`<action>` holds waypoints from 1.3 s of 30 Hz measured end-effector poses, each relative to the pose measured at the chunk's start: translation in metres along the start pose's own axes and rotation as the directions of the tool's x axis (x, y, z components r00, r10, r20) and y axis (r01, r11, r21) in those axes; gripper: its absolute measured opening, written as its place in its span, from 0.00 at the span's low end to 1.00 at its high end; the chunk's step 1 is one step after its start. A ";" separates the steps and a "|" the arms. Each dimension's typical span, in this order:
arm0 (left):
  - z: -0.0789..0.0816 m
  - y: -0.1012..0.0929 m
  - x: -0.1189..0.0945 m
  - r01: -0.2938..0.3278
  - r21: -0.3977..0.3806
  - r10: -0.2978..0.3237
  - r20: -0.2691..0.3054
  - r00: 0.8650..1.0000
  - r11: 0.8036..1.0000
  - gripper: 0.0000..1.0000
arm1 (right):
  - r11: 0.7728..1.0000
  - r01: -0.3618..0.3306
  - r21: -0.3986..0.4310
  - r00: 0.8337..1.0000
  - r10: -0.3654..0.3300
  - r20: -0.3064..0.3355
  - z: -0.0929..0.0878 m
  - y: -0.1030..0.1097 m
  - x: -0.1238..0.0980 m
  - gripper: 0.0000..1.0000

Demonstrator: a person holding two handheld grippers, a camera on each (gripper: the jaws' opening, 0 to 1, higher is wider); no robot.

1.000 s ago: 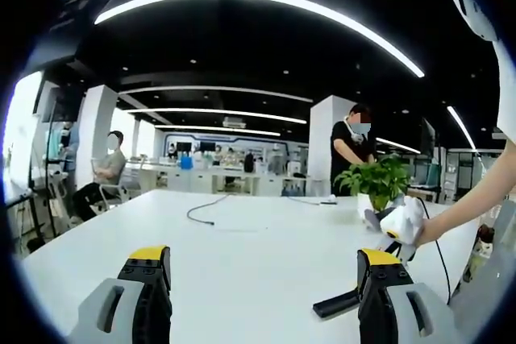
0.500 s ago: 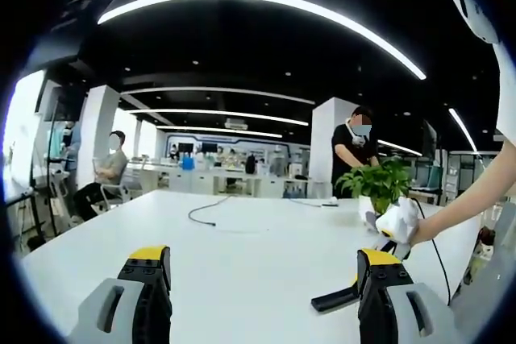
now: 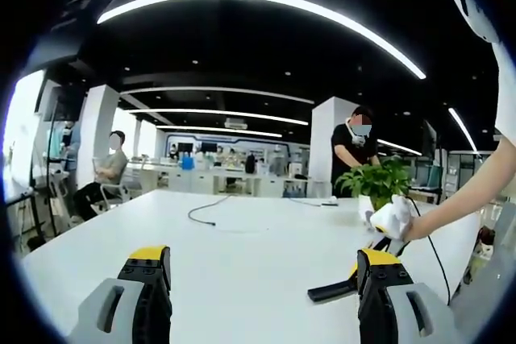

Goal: Press the specified remote control buttons in sequence, fully releasing each button before pressing the next.

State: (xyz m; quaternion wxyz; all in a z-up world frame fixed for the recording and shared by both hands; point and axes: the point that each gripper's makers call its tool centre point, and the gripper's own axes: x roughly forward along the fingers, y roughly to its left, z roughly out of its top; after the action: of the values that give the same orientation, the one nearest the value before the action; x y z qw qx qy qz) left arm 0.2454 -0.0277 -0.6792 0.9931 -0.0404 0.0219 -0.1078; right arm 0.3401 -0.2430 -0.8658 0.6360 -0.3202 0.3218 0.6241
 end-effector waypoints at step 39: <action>-0.009 0.012 0.003 -0.016 0.002 0.016 -0.001 1.000 1.000 1.00 | 0.886 -0.034 0.463 0.933 -0.139 0.333 0.030 -0.018 -0.016 0.40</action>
State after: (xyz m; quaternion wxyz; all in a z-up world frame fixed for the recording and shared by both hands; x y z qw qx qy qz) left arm 0.2500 -0.0175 -0.6892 0.9939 -0.0394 0.0229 -0.1000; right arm 0.3578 -0.2287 -0.8356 0.7583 -0.0501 0.3308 0.5595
